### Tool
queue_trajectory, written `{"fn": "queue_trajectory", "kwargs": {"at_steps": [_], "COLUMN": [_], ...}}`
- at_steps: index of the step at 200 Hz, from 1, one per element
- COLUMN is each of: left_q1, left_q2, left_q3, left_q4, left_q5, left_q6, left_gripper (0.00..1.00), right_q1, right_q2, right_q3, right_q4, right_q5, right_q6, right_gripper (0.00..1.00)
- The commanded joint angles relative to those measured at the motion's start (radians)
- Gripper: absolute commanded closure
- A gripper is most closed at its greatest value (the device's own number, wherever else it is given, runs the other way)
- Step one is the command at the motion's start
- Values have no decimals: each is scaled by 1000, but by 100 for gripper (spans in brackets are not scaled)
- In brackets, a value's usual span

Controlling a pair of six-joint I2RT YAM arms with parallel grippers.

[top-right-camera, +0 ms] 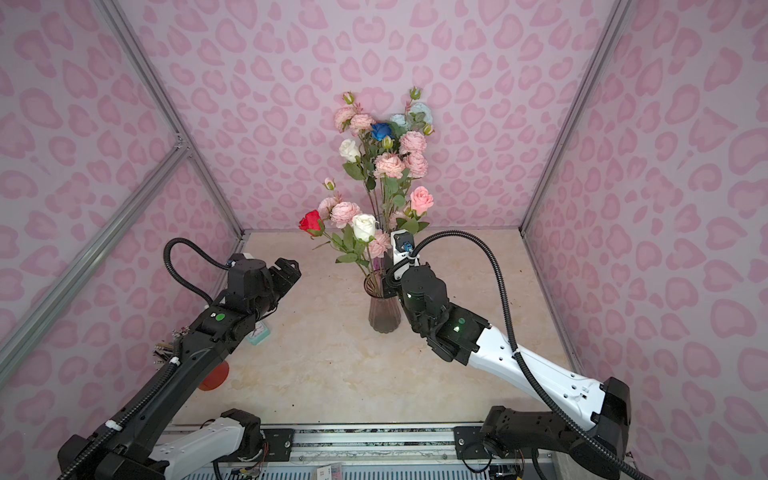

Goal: Arrange the flowers into the vase
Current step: 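Lower the white rose bud stem into the mauve vase with the right gripper, then open the right gripper and pull both grippers back from the vase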

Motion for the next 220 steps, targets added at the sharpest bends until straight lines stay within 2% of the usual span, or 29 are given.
{"fn": "queue_trajectory", "kwargs": {"at_steps": [1, 28, 93, 178, 197, 220], "left_q1": [1, 1, 1, 0, 1, 1], "left_q2": [-1, 6, 5, 2, 13, 32], "left_q3": [4, 4, 4, 2, 9, 41], "left_q4": [21, 27, 23, 21, 23, 58], "left_q5": [-6, 6, -3, -48, -66, 18], "left_q6": [2, 3, 4, 24, 61, 192], "left_gripper": [6, 6, 6, 6, 6, 5], "right_q1": [-1, -10, -79, -89, -91, -93], "right_q2": [-26, -54, -112, -152, -191, -269], "right_q3": [-4, -10, -30, -36, -51, -89], "right_q4": [-16, -23, -42, -57, -66, -76], "right_q5": [6, 21, -38, -25, 1, 49], "right_q6": [15, 7, 64, 55, 50, 42], "right_gripper": [66, 66, 65, 65, 65, 60]}}
